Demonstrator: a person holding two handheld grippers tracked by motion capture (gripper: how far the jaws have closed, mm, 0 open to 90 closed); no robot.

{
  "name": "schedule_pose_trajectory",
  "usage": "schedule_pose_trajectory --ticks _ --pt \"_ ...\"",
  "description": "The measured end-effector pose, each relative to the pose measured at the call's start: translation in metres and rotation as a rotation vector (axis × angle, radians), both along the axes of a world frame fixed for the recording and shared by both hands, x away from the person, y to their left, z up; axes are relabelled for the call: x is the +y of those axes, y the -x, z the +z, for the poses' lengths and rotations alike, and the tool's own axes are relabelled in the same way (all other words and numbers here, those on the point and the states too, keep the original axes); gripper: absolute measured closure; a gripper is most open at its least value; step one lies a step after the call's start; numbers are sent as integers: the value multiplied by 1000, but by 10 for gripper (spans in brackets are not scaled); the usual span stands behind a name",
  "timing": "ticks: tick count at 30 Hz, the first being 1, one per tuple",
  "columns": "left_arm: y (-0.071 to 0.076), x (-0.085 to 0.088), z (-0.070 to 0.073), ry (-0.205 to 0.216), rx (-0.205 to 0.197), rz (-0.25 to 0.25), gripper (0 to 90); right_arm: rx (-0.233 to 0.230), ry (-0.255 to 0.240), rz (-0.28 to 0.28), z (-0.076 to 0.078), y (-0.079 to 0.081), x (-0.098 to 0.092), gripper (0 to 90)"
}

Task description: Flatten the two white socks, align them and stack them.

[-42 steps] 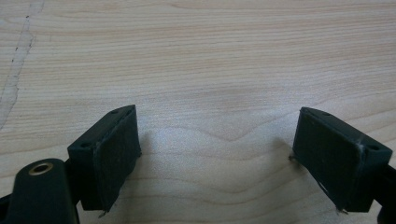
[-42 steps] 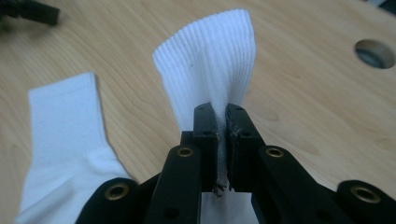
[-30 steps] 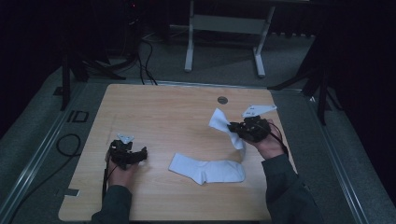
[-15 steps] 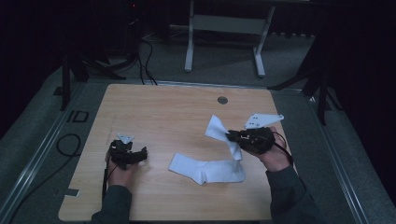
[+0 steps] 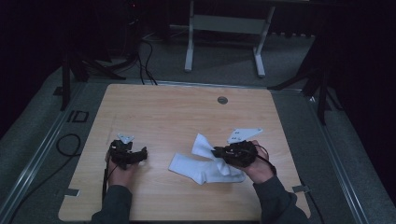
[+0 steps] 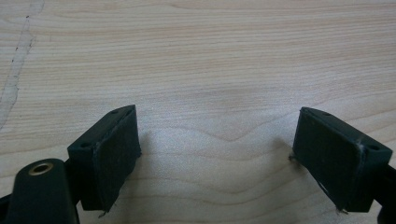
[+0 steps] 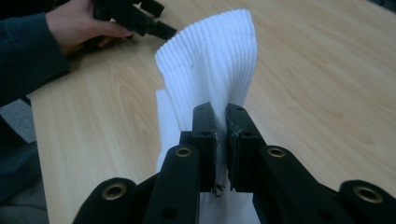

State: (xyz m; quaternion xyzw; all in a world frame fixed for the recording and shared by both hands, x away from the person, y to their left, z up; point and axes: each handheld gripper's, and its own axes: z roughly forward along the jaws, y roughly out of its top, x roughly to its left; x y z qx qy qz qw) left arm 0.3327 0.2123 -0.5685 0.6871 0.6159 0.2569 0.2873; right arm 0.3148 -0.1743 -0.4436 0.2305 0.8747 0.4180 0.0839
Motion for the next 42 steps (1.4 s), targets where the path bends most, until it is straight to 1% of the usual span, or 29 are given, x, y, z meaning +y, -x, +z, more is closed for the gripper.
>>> schedule_pose_trajectory --ticks 6,7,13,16,20,23,25,29,32,36,40,41,42 --pt "0 0 0 0 -1 1 146 19 -14 9 -9 0 10 829" --pt "0 0 0 1 -1 1 146 26 -16 8 -13 -1 14 829" --pt "1 -1 0 -2 -6 -4 163 46 -24 2 -21 -2 21 830" --pt "3 -1 1 -3 -14 -6 221 53 -26 2 -24 -2 24 830" --pt "5 -1 1 2 -26 5 295 57 -16 -4 -28 -2 29 830" --pt "6 -2 2 2 -27 7 351 73 -7 -8 -35 -2 32 830" --pt "7 -4 2 2 -25 4 399 80 9 -12 -41 -2 34 830" --pt "9 -7 4 -1 -20 -19 528 94 30 -30 -49 -2 37 830" --pt "10 -9 5 1 -15 -36 613 99 32 -36 -51 -3 39 830" --pt "11 -10 6 5 -13 -57 730 105 48 -42 -55 -4 44 830" --pt "11 -11 7 6 4 -74 846 111 63 -44 -58 -5 49 829" --pt "11 -11 7 6 4 -74 872 111 63 -44 -58 -5 49 829" --pt "11 -13 8 4 12 -82 872 118 66 -44 -60 -6 51 829"
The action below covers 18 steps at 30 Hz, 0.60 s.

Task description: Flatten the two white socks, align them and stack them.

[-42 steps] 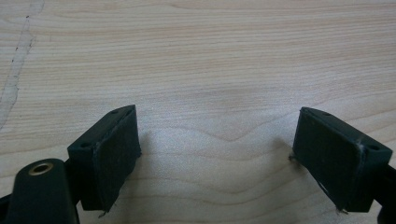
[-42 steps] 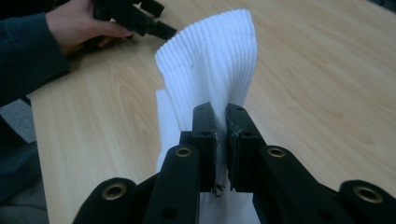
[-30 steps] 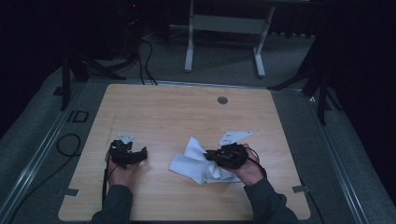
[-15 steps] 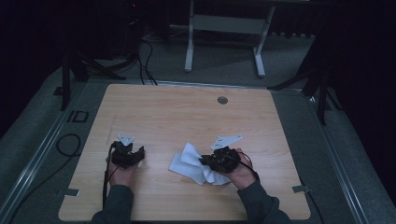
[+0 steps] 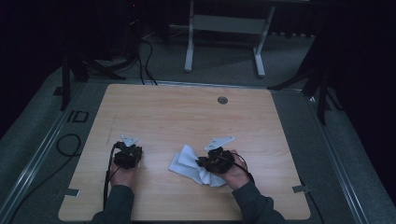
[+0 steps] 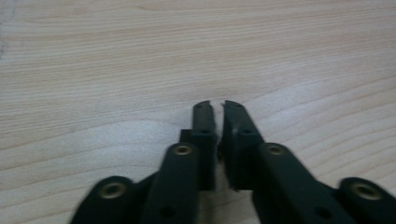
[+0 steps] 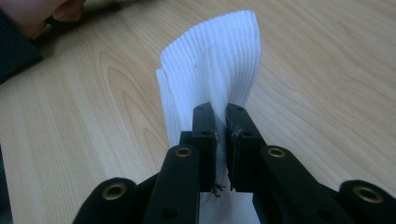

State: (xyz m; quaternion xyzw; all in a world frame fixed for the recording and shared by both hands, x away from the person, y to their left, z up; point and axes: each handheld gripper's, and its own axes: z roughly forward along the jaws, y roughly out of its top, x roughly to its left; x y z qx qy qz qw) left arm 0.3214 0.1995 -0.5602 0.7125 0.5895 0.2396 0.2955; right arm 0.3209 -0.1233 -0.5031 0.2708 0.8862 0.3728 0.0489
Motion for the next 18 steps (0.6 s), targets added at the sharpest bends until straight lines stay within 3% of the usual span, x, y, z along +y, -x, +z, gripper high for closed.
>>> schedule_pose_trajectory --ticks 7,18 --pt "3 -6 3 5 9 -53 897 18 25 7 -6 -5 15 829" --pt "11 -20 11 11 -27 -128 897 44 58 27 -16 -8 30 825"
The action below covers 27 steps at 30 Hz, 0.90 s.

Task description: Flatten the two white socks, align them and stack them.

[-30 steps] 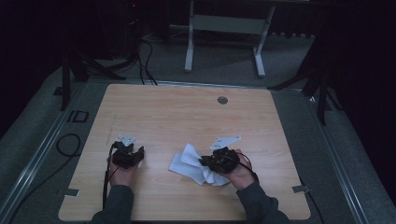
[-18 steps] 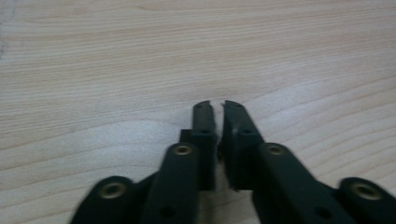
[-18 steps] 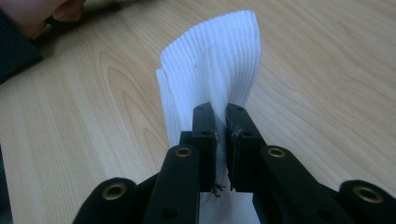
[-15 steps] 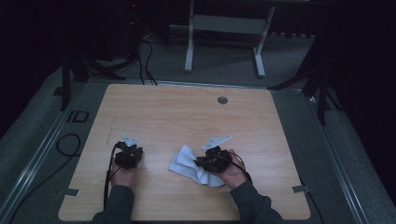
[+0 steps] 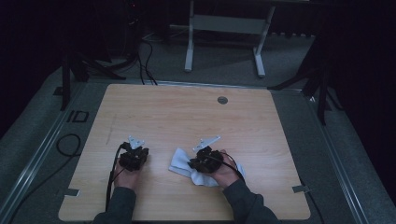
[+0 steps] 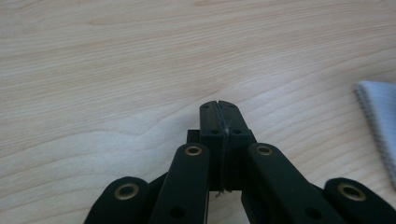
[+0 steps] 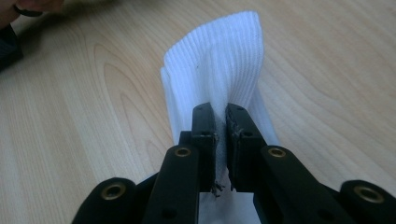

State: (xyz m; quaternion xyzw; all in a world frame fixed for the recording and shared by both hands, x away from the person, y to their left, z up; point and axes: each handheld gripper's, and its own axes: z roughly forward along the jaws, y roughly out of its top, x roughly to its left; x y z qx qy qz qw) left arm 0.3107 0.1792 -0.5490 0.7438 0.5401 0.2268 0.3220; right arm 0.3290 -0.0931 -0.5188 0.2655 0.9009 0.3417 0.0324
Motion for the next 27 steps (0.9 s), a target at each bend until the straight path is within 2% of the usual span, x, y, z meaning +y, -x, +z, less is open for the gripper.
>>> schedule_pose_trajectory --ticks 6,10,11,12,14,20,27 --pt "6 -11 5 15 -19 -56 897 9 3 -1 -5 1 3 820" --pt "9 -21 6 6 -21 -113 896 16 1 -6 -9 1 3 818" --pt "9 -21 6 6 -21 -113 897 16 1 -6 -9 1 3 818" --pt "11 -25 7 14 -23 -137 897 19 2 -8 -9 0 3 817" --pt "12 -29 8 19 -27 -151 897 22 1 -10 -11 0 3 815" --pt "15 -44 8 39 -16 -214 897 27 5 -9 -14 1 4 809" --pt "18 -60 7 31 -17 -267 896 29 13 4 -16 2 6 801"
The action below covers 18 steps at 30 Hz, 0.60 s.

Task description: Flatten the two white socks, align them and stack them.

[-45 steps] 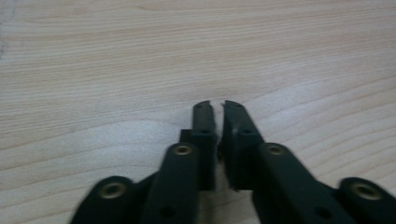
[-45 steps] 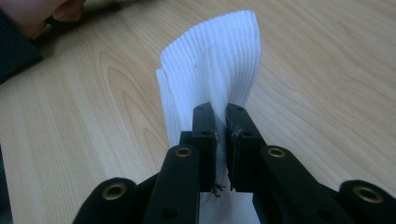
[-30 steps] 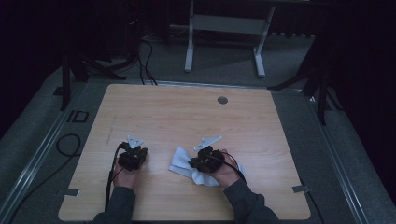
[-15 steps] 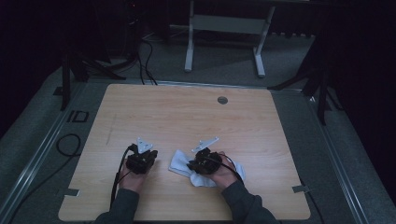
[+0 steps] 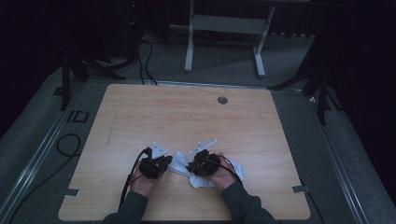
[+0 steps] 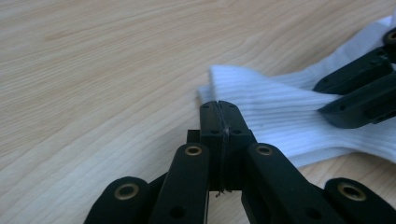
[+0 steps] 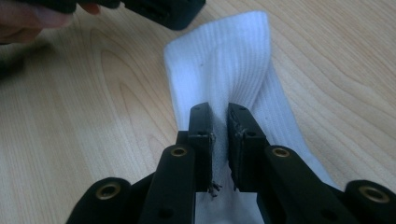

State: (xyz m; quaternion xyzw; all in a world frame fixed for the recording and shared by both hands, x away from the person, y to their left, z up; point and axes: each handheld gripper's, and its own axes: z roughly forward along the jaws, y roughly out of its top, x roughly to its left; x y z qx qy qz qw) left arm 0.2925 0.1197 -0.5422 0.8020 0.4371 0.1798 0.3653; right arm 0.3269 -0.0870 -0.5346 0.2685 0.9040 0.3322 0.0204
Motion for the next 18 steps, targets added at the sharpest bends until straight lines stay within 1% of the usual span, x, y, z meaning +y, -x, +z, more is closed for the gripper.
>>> schedule_pose_trajectory --ticks 3,7,10,12,18 --pt "0 -5 -2 -3 7 -15 897 2 4 3 -1 0 1 800" --pt "-1 -12 -5 -24 10 -28 896 0 5 -1 -2 0 1 802" --pt "-1 -13 -5 -28 7 -28 896 -9 6 -6 -2 1 1 806" --pt "-2 -14 -7 -37 13 -36 896 -10 8 -2 -2 1 2 804" --pt "-3 -16 -10 -38 25 -42 897 -5 8 11 0 3 1 735"
